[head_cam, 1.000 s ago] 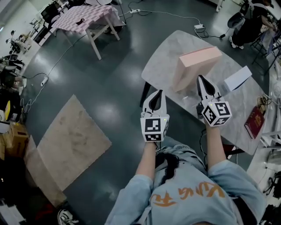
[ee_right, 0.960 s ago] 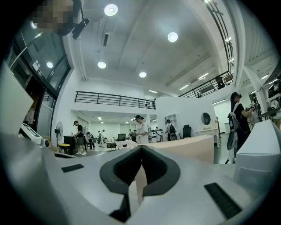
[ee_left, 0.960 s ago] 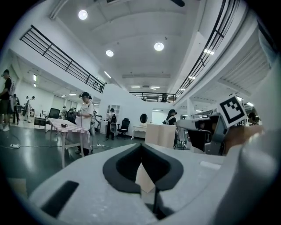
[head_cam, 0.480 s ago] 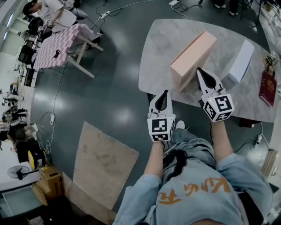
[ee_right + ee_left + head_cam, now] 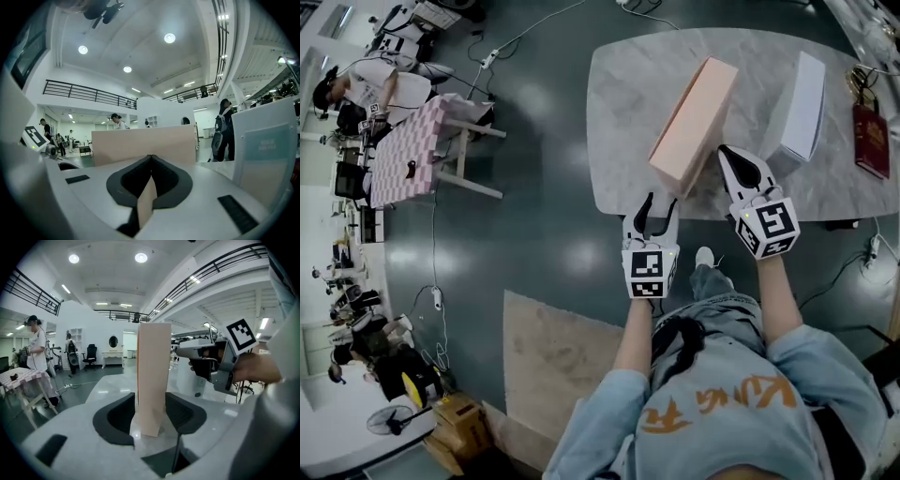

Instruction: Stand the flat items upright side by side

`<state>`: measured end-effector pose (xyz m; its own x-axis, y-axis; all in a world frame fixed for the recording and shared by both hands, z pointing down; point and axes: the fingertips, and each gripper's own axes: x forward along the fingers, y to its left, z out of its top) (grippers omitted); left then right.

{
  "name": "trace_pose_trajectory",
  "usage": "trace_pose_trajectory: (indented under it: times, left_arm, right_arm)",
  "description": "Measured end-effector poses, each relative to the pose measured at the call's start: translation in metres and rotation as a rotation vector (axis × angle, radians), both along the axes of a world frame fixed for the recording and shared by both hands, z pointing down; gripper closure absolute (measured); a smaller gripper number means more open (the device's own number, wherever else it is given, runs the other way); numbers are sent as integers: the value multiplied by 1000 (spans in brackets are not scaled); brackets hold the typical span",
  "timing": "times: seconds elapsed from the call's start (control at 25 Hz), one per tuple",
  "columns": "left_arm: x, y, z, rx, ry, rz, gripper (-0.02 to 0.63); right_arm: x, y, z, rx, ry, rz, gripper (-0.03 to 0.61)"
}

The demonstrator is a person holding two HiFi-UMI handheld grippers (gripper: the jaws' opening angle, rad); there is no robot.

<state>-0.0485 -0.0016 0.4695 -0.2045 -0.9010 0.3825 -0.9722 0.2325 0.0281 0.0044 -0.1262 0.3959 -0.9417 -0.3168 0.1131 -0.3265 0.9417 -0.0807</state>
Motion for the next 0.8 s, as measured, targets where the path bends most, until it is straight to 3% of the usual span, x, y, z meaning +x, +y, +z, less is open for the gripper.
trace_pose_trajectory:
  times: [0.28,0.52,0.8]
  left_arm:
    - [3,-21,25,-105,-12,136,328]
    - [-12,-29,25,-86,-3,234,303]
    - [-5,-43,27,-44,30,453,256]
  right_arm:
    - [19,-7,9,-13,3,24,578]
    - [17,7,17,-4,39,85,578]
    - [27,4,28,-16,96,270,578]
